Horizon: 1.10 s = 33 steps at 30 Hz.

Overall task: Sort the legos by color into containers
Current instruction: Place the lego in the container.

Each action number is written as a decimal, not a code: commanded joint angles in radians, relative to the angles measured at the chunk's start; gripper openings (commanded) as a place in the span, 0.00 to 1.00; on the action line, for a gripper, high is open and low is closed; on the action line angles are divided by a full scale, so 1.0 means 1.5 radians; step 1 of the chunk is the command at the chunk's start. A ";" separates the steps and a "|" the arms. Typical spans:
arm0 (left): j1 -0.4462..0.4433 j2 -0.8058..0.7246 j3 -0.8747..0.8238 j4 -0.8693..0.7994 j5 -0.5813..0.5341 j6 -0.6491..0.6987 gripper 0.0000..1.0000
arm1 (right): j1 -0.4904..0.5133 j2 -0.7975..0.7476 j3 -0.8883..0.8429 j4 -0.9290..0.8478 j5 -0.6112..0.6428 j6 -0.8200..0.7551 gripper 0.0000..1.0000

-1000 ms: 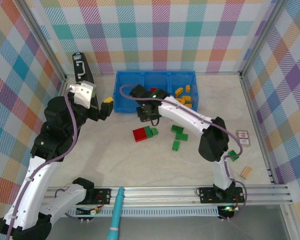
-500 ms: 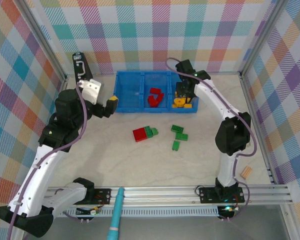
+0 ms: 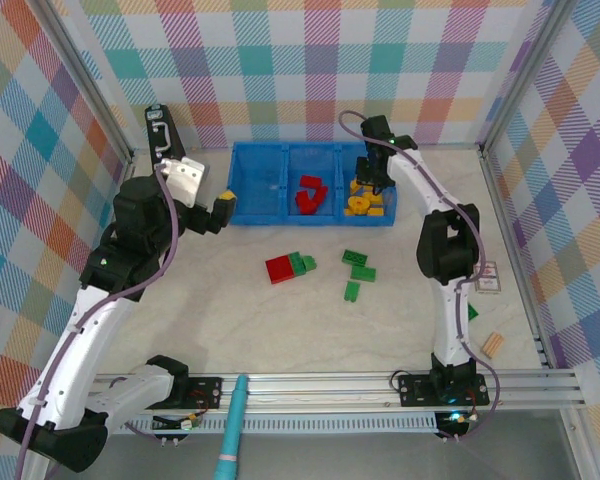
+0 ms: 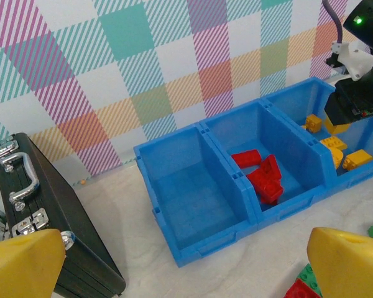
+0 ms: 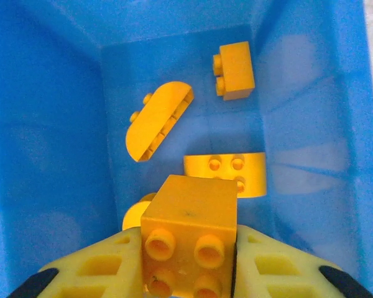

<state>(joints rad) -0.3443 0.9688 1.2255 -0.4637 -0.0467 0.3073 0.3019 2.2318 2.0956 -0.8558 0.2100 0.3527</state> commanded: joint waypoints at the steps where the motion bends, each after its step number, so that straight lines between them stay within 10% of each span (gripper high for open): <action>1: 0.007 0.004 0.005 0.024 -0.008 0.008 1.00 | -0.007 0.024 0.040 -0.001 -0.029 -0.009 0.34; 22: 0.007 -0.053 -0.019 0.047 0.022 -0.011 1.00 | -0.004 -0.081 -0.075 0.039 -0.052 -0.017 0.50; 33: 0.006 -0.096 -0.019 0.046 0.029 -0.017 1.00 | 0.177 -0.237 -0.246 0.043 -0.006 -0.023 0.56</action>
<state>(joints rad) -0.3443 0.8421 1.1995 -0.4206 -0.0193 0.3000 0.4896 1.9034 1.7733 -0.7898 0.1928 0.3164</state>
